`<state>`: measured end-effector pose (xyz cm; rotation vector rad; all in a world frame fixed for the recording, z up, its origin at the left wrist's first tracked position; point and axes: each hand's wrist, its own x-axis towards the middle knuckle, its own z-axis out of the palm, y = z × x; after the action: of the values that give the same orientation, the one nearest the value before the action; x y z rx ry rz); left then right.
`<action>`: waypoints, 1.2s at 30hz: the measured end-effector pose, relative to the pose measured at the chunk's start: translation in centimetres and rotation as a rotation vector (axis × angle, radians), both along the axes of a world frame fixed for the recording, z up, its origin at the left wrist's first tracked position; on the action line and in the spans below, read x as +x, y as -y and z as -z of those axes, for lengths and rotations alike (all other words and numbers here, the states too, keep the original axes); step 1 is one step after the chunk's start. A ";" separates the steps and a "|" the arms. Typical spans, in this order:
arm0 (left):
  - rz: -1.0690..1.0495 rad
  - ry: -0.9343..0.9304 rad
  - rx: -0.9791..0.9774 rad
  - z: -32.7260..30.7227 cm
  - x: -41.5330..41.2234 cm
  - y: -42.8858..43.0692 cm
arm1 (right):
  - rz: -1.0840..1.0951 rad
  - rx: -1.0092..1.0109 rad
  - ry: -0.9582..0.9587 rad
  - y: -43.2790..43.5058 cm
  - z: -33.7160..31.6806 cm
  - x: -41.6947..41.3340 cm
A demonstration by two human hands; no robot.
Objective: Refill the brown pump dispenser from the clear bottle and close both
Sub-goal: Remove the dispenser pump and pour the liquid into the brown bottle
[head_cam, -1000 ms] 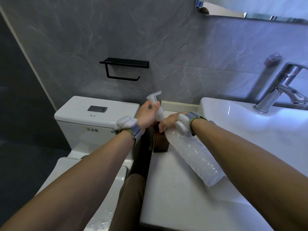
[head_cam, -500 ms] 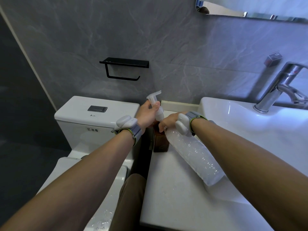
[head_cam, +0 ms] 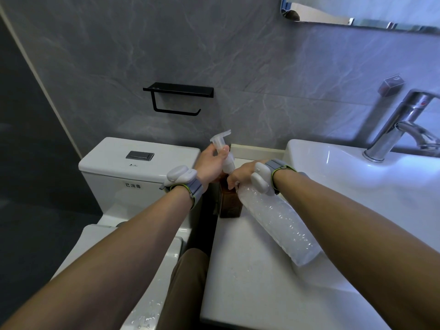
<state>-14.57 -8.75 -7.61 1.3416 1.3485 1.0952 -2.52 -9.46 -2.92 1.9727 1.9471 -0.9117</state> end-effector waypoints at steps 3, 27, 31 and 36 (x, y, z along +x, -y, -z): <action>0.004 0.005 0.001 0.0 0.1 0.0 | 0.005 -0.006 -0.012 0.1 -0.1 0.1; 0.001 0.038 -0.005 0.0 0.0 0.1 | 0.054 -0.039 -0.026 0.2 -0.2 -0.3; 0.006 0.035 0.001 -0.1 0.0 0.1 | 0.033 -0.055 -0.025 0.2 -0.3 -0.3; 0.010 0.038 0.004 -0.2 0.0 0.2 | 0.005 -0.033 -0.005 0.2 -0.2 -0.5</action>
<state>-14.55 -8.90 -7.42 1.3224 1.3115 1.1117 -3.02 -9.62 -2.68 1.9595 1.9186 -0.9446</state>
